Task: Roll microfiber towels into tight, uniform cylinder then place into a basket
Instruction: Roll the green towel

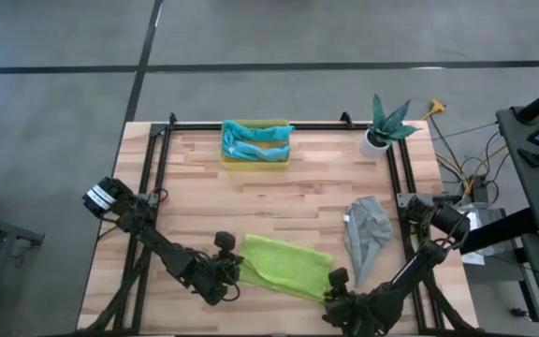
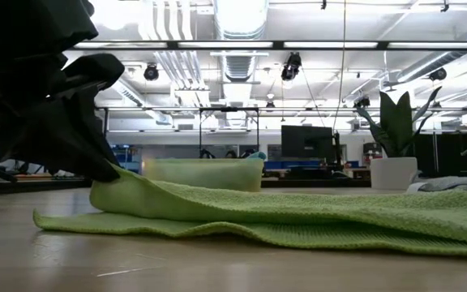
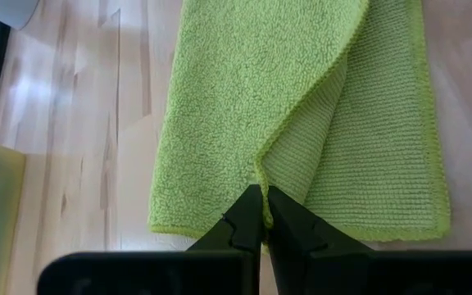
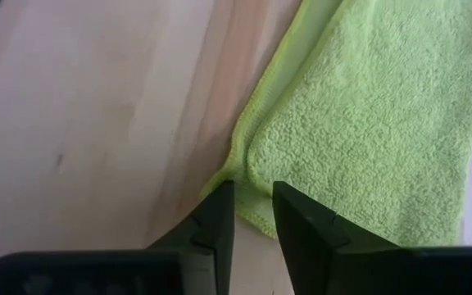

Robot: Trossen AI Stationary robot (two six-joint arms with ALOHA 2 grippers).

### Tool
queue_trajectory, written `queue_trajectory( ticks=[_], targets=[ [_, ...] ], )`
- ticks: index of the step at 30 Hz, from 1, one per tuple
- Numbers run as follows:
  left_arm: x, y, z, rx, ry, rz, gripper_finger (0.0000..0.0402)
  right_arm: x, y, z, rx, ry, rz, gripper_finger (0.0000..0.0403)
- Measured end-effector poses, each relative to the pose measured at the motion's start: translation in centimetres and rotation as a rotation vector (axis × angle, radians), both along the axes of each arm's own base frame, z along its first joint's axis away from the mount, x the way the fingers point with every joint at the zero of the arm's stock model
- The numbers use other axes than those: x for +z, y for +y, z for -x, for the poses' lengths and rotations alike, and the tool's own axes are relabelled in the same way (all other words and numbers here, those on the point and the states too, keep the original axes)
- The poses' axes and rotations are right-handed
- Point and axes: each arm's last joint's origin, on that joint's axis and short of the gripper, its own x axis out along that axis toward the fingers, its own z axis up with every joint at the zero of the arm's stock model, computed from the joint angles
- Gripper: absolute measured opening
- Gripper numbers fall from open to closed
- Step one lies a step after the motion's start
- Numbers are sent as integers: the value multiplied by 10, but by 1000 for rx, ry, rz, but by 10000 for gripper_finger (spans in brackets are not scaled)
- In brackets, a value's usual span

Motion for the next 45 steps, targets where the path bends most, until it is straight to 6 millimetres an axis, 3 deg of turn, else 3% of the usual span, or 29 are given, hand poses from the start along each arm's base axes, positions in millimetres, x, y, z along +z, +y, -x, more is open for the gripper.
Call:
queue_trajectory(
  ticks=[35, 45],
  targets=[
    [-1, 0, 0, -6, -7, 18, 0, -7, -2, -5, 4, -6, 17, 67],
    [-2, 0, 1, -5, -5, 16, 0, -7, -3, -5, 26, -6, 44, 22]
  ],
)
